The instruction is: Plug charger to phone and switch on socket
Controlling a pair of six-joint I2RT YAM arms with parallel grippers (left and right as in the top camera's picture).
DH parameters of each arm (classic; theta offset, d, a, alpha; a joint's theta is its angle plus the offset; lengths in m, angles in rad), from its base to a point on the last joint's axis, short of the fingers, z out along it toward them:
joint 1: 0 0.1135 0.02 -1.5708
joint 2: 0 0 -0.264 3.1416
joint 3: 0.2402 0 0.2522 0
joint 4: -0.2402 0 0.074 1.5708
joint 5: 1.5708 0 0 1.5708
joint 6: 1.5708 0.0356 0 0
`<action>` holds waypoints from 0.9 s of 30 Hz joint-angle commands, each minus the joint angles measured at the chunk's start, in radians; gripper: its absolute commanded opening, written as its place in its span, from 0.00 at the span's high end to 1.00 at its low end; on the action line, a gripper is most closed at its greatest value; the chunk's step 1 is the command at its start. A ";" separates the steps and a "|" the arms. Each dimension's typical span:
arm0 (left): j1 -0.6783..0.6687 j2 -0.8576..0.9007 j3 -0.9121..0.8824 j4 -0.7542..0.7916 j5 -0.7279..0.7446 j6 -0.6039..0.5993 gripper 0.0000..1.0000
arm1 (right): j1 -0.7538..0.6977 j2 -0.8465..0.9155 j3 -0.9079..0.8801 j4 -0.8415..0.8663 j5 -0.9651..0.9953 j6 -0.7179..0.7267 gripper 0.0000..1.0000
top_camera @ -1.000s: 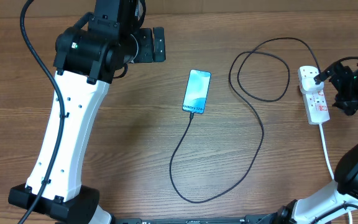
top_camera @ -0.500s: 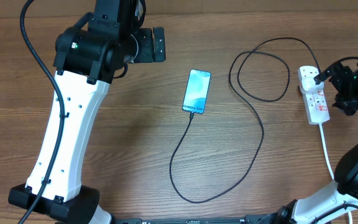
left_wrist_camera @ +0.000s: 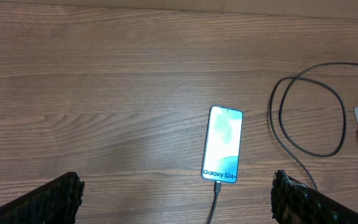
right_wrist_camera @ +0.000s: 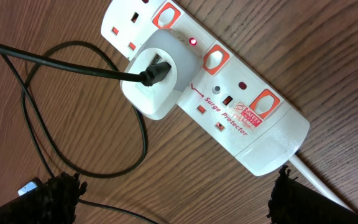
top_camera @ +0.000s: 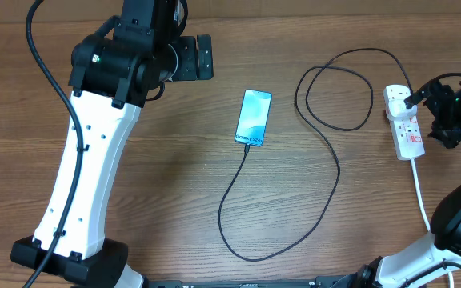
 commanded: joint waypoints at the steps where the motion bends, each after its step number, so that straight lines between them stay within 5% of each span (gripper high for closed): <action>1: 0.003 0.002 -0.003 0.001 -0.017 0.022 0.00 | 0.002 -0.040 -0.006 0.006 0.007 -0.003 0.00; 15: 0.003 0.001 -0.003 0.002 -0.018 0.023 0.00 | 0.002 -0.040 -0.006 0.006 0.007 -0.003 0.00; 27: 0.002 -0.110 -0.016 -0.062 -0.204 0.031 0.00 | 0.002 -0.040 -0.006 0.006 0.007 -0.003 0.00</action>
